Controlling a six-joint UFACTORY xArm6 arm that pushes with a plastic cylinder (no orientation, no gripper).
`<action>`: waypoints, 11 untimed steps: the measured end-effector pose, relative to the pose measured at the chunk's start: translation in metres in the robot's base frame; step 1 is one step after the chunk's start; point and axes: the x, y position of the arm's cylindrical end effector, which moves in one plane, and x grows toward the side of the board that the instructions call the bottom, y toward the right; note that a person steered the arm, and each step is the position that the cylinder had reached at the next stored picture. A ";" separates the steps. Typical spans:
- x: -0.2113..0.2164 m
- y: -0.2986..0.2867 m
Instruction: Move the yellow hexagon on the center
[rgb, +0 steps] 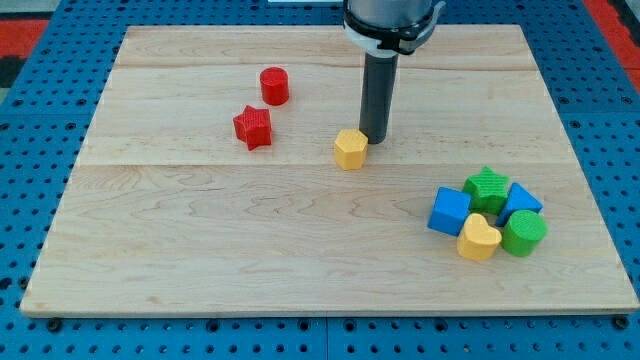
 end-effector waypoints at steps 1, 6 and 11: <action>-0.021 0.000; 0.011 -0.059; -0.009 -0.029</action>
